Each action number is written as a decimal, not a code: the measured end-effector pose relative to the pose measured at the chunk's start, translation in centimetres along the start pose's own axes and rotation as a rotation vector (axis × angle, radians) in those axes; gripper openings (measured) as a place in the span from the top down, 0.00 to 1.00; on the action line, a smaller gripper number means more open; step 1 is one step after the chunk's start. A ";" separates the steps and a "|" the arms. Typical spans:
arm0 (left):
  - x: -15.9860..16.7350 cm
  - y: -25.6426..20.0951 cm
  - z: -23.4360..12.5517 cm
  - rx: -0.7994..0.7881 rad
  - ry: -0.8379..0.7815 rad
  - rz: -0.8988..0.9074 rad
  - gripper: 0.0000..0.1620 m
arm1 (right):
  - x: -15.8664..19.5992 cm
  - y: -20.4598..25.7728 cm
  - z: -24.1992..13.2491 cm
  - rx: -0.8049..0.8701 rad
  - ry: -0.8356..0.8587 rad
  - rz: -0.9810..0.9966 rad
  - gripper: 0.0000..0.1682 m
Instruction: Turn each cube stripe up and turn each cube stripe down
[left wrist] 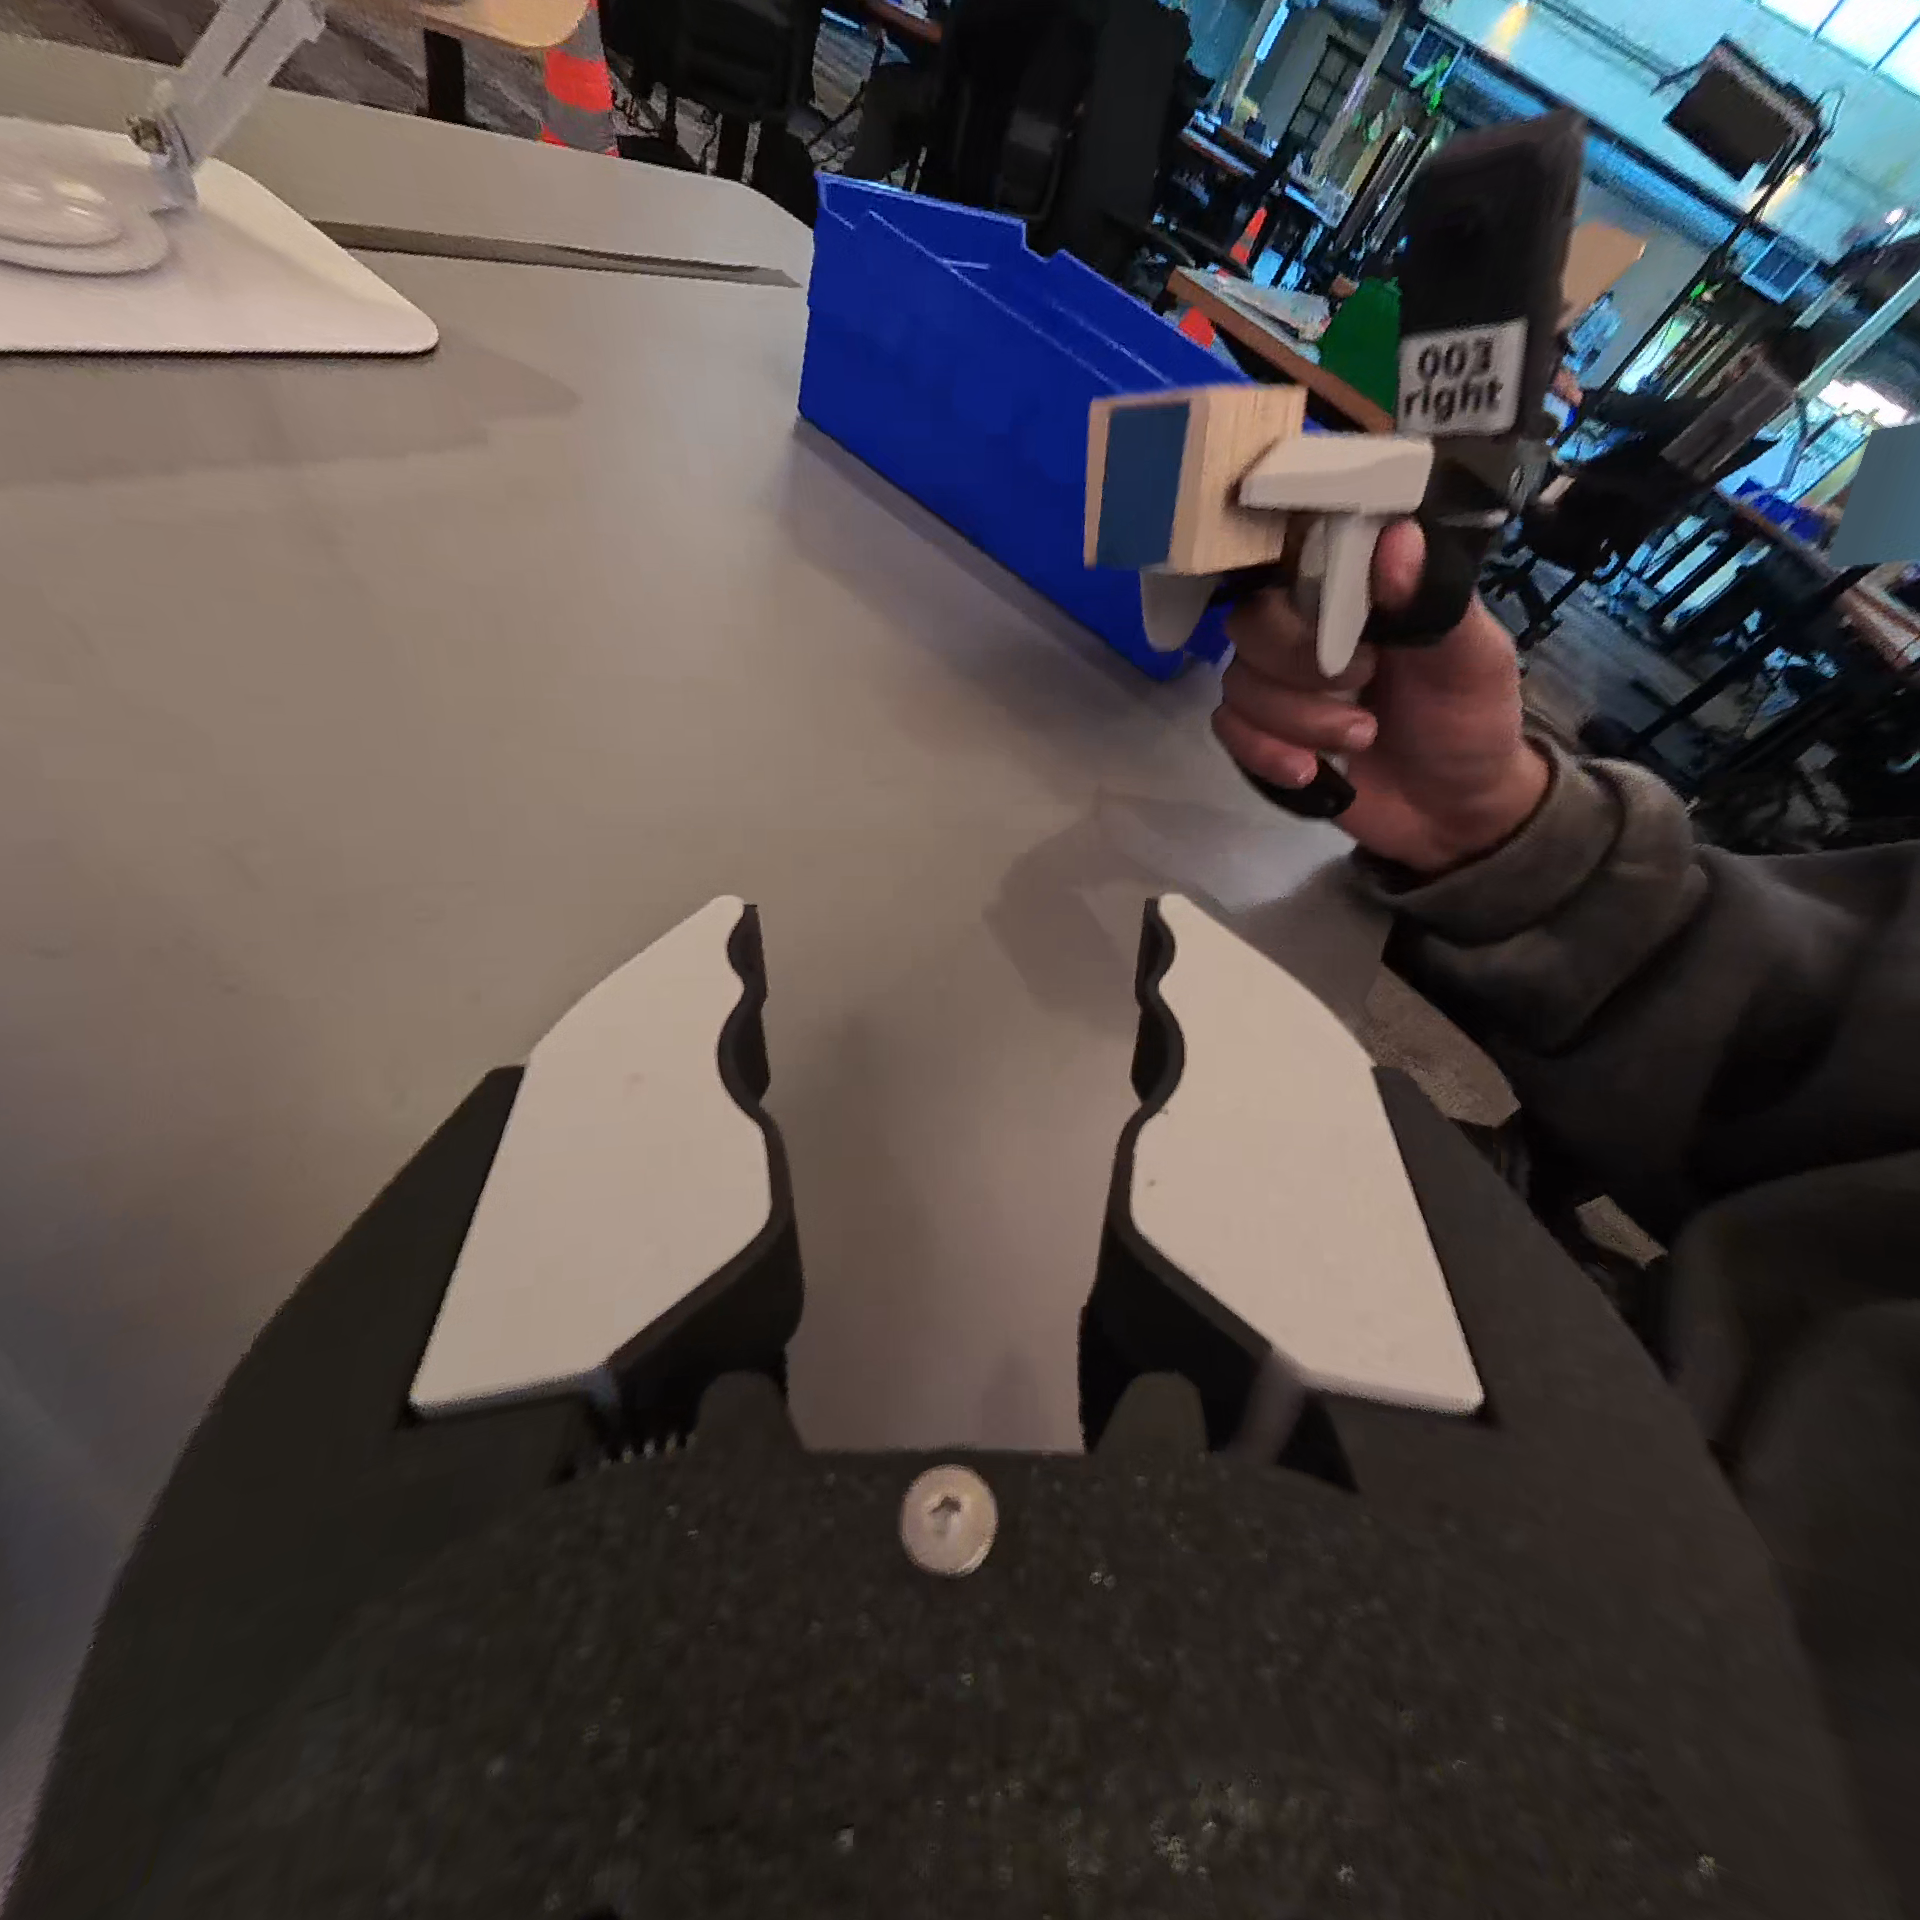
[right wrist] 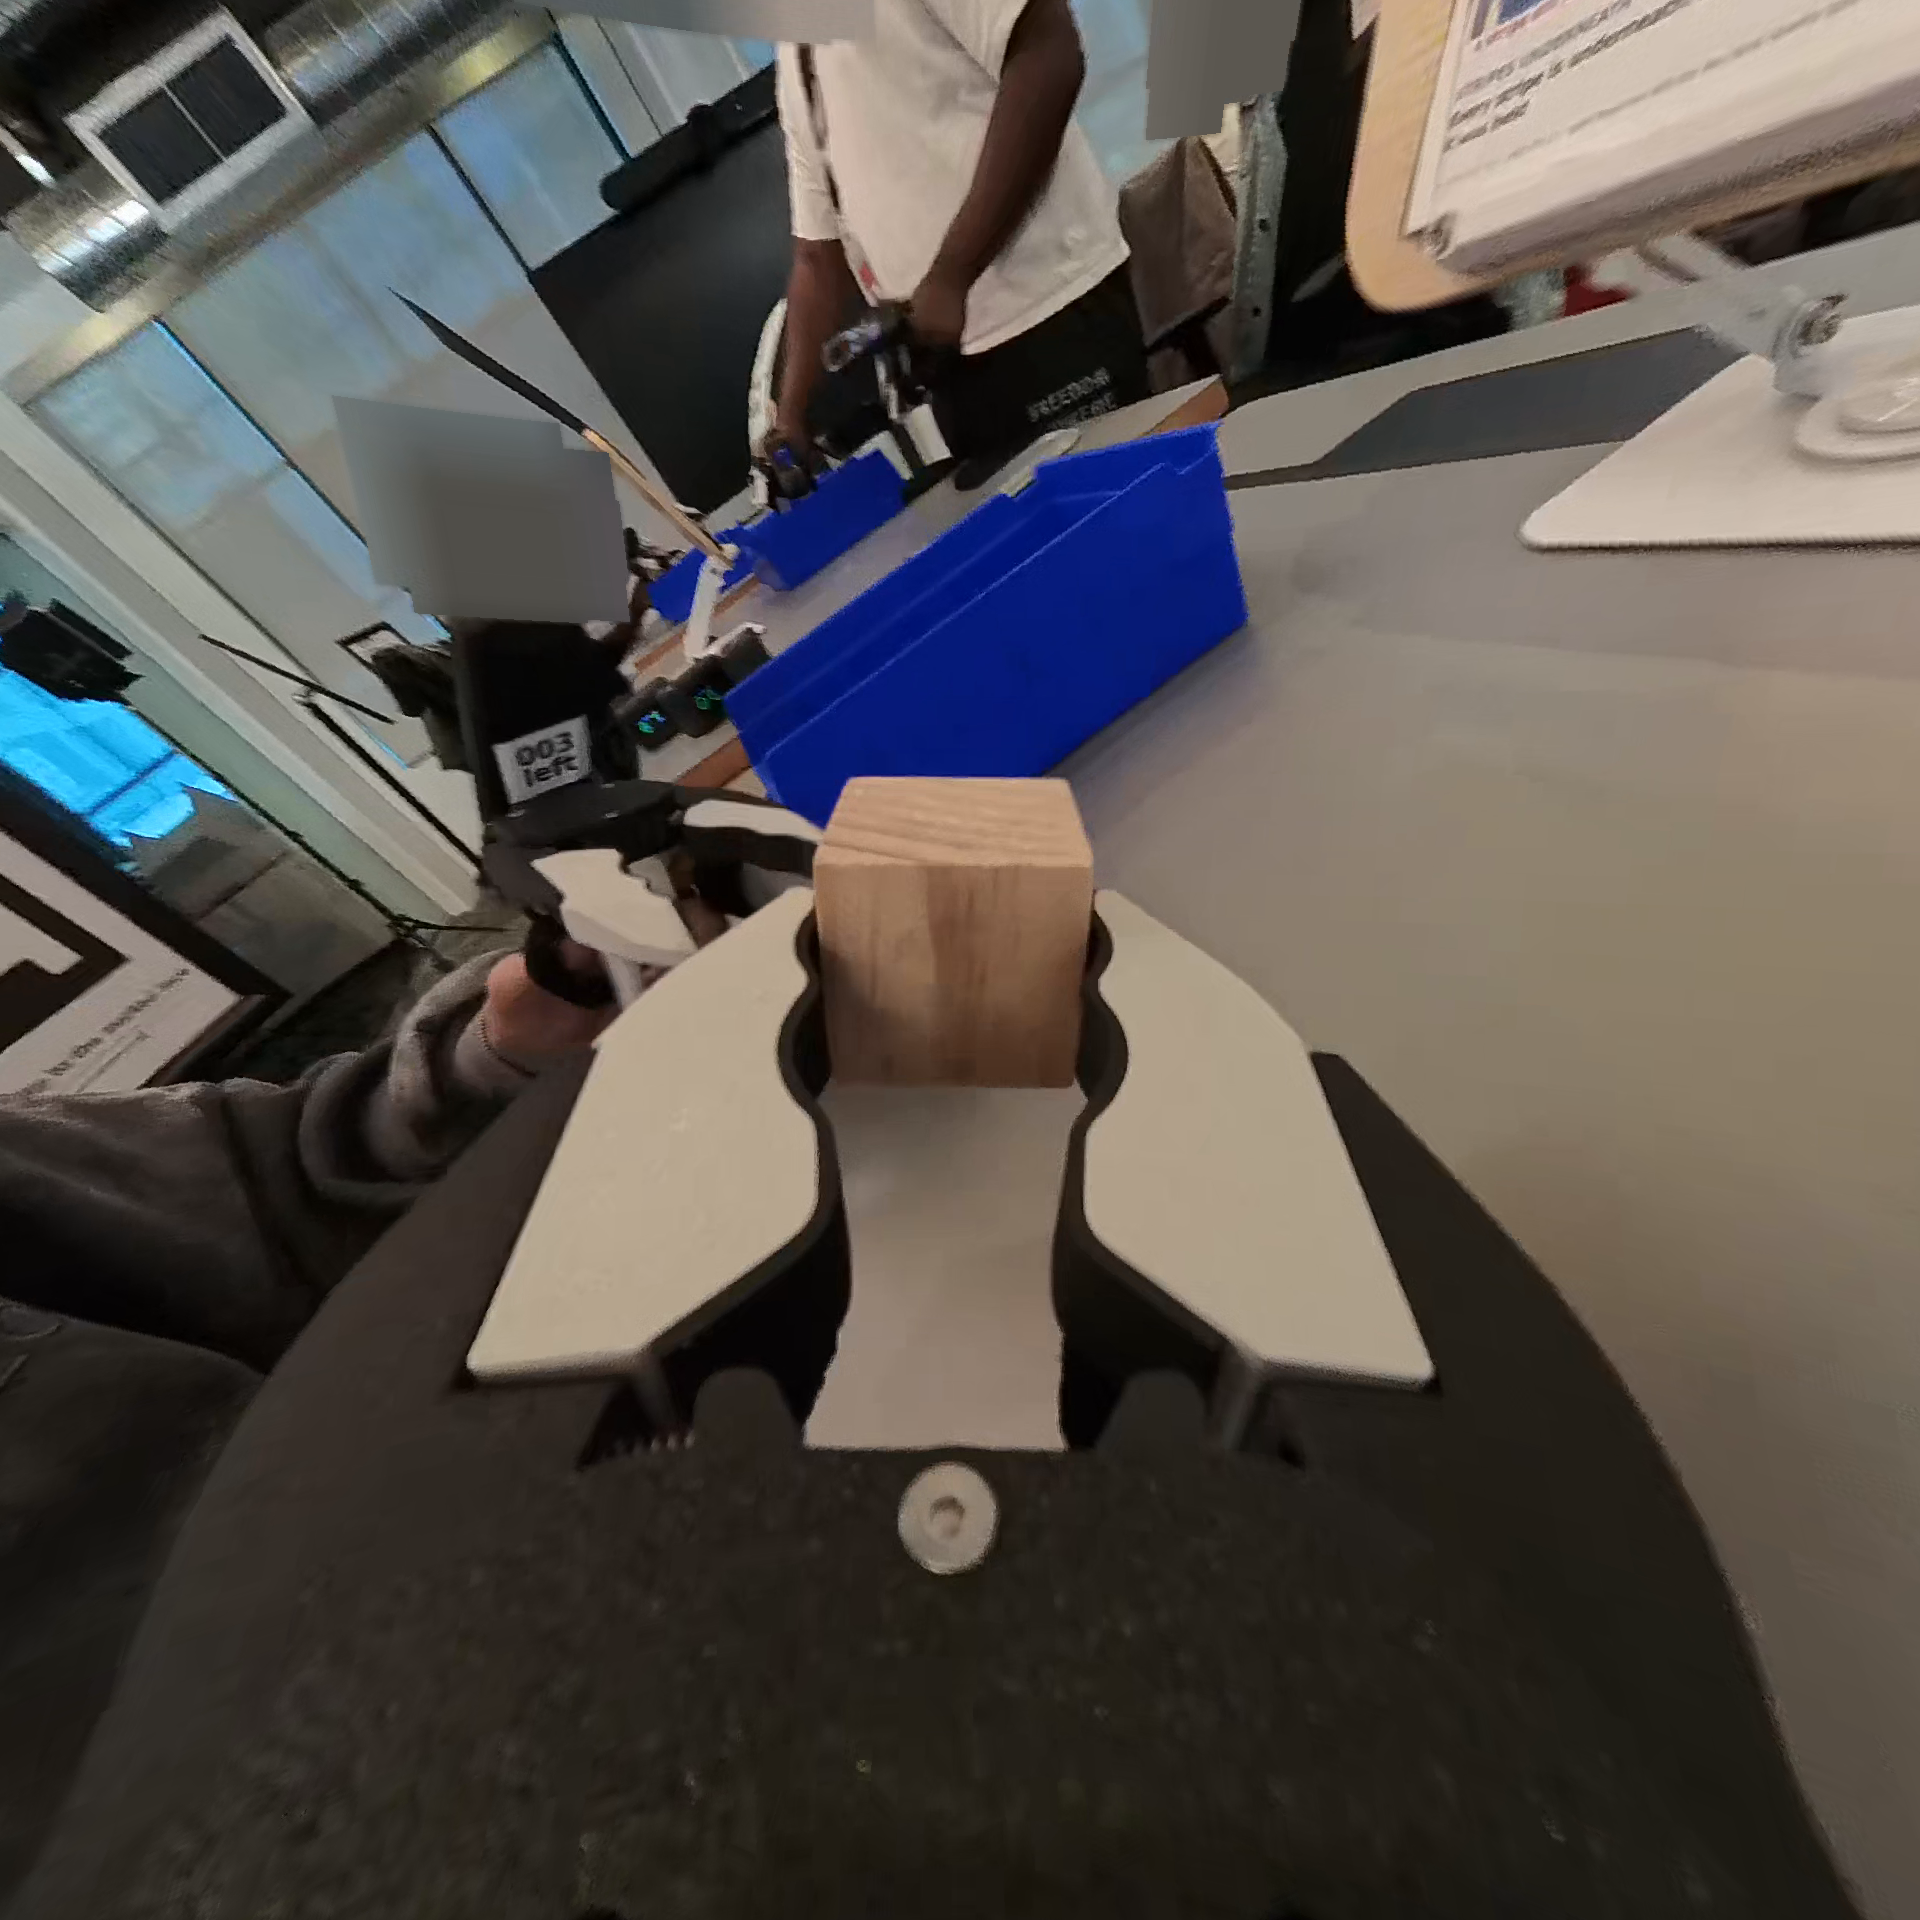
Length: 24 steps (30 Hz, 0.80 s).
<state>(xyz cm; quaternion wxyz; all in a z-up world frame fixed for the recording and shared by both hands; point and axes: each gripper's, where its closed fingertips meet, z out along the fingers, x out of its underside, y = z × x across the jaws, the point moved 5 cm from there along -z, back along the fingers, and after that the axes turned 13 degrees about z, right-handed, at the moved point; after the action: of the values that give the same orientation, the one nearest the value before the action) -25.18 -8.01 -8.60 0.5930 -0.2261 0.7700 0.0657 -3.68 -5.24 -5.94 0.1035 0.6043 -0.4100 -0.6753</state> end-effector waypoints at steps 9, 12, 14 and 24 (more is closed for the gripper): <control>0.6 -2.4 1.1 0.031 0.093 0.126 0.59 | -13.3 -1.5 -12.6 0.670 -0.012 -0.173 0.73; 0.8 -2.7 1.4 0.057 0.096 0.109 0.59 | -13.9 -6.3 -14.8 0.887 0.133 -0.043 0.73; 0.9 -2.6 1.4 0.064 0.105 0.093 0.59 | -13.0 -9.5 -15.4 0.981 0.250 0.062 0.73; 0.9 -1.9 1.2 0.109 0.093 -0.005 0.60 | -5.7 -14.4 -14.6 1.028 0.735 0.266 0.73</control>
<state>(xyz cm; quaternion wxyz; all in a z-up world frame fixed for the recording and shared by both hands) -23.48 -9.48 -9.52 0.5680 -0.1981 0.7988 0.0115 16.01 1.40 -10.60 0.0173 0.7126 -0.6904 -0.1233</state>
